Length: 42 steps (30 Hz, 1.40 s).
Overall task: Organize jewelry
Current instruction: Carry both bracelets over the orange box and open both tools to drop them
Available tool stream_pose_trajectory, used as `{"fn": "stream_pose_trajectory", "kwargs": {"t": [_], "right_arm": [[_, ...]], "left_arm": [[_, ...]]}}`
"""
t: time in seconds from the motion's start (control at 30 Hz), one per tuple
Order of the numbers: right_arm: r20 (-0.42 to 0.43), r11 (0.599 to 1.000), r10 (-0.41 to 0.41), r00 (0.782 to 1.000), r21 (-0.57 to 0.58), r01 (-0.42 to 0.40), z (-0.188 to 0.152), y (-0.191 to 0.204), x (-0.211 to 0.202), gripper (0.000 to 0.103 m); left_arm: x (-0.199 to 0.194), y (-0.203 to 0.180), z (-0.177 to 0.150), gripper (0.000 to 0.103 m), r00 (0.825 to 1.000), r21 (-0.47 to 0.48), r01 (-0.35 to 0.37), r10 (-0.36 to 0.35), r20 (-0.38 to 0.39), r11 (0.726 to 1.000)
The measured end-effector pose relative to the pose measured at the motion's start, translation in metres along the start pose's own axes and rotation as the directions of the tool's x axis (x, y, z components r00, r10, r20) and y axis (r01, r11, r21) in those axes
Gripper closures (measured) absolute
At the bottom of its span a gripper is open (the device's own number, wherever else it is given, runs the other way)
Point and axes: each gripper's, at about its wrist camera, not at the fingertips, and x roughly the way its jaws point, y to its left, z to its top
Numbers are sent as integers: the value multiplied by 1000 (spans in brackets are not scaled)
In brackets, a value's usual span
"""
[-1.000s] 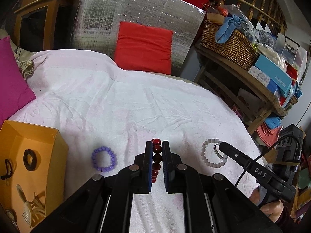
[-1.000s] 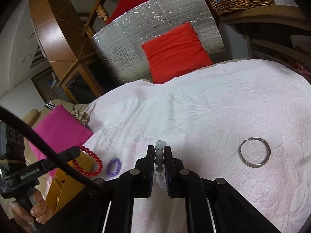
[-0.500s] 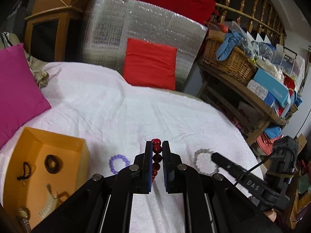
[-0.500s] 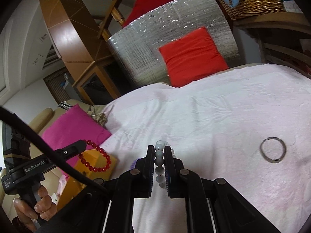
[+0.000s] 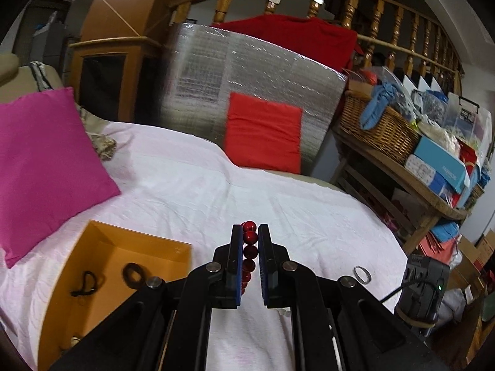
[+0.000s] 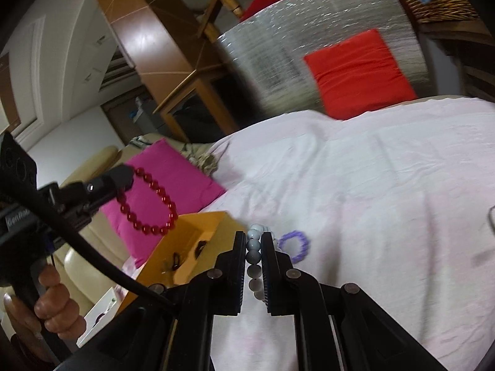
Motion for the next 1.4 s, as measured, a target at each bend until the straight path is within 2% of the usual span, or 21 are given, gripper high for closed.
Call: {"fn": "stream_pose_trajectory", "kwargs": {"t": [0.2,0.33,0.47,0.67,0.77,0.97,1.17,1.4], "right_arm": [[-4,998,66,998,-24,-66,-3,24,5,92],[-9,990,132,991,-54,-132,-8,49,4,92],[-26,973,215,976,-76,-216,-17,76,2,92],[-89,946,305,948,-87,-312,-43,118,8,92],[-137,938,326,936,-75,-338,-61,133,18,92],[-218,935,328,919,-67,-349,-87,147,44,92],[-272,940,301,914,-77,-332,-101,144,63,92],[-308,947,278,910,-71,-313,-106,138,79,92]], "left_arm": [[-31,25,4,93,996,-25,-78,79,51,997],[-63,48,-6,93,986,-57,-146,150,70,988],[-94,74,-30,93,971,-64,-235,237,35,970],[-111,99,-62,93,957,-77,-289,287,-38,954],[-109,107,-77,93,954,-84,-295,288,-86,952],[-95,121,-110,93,930,-78,-334,316,-188,939],[-74,132,-132,93,906,-90,-359,324,-271,929],[-53,136,-141,93,887,-84,-369,323,-331,926]]}}
